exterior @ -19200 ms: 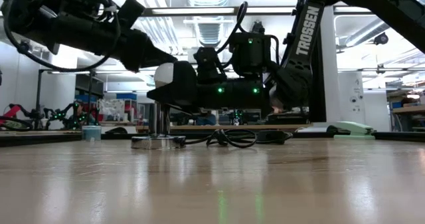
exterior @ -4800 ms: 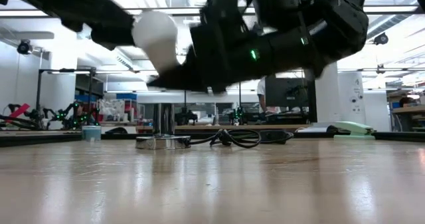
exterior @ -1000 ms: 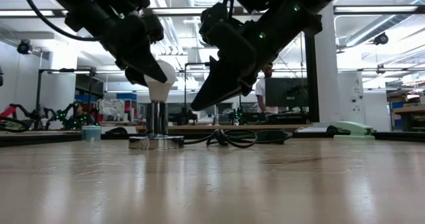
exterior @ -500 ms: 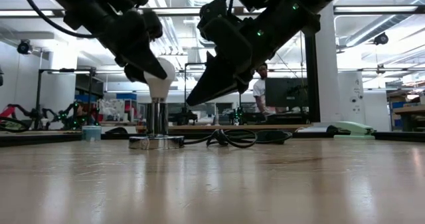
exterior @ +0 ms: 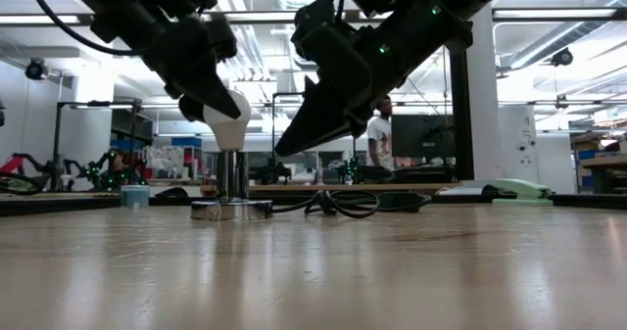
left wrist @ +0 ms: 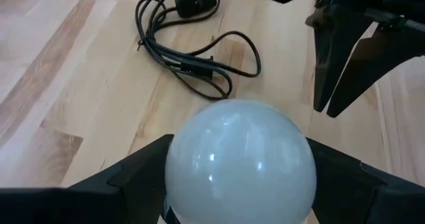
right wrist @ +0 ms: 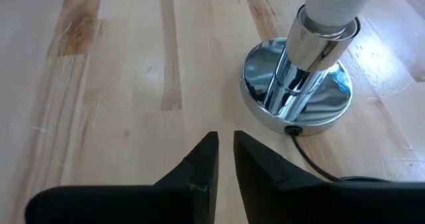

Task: Screw lightbulb
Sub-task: Insert the lightbulb into the lamp

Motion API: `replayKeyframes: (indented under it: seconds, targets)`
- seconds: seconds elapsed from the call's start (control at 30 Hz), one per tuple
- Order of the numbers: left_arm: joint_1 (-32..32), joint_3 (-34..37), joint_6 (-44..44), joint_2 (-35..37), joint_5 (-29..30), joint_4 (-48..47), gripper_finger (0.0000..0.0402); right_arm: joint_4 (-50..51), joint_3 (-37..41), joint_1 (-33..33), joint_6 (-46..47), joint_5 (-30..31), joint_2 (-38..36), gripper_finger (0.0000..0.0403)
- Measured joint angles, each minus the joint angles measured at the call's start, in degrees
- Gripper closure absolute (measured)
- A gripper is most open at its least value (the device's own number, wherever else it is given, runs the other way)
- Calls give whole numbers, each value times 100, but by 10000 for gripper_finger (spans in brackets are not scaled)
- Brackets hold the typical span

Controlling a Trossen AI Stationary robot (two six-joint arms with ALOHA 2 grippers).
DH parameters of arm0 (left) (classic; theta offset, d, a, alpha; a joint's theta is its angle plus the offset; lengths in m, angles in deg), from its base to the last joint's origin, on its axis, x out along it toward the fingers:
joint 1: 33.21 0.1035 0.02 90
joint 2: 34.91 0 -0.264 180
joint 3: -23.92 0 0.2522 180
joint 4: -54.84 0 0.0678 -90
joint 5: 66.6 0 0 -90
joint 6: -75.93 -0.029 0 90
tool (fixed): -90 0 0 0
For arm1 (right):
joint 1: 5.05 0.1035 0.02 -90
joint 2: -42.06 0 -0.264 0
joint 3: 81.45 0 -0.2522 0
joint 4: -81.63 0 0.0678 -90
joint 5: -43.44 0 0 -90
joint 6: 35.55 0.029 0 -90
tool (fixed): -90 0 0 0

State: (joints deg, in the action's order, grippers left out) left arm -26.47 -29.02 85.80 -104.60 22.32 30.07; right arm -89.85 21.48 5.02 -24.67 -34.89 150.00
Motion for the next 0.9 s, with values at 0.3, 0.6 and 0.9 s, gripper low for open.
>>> replayKeyframes:
  seconds: [0.3, 0.6, 0.9]
  targets:
    - [-2, -76, -13, 48, 0, -43, 120, -4, 0, 0, -1, 40, 0, 361]
    - [-2, -76, 24, 48, 0, -119, 96, -4, 0, 0, 4, 40, 0, 362]
    - [-2, -133, 22, 69, 0, -218, 107, -2, 0, 0, 6, 39, 0, 357]
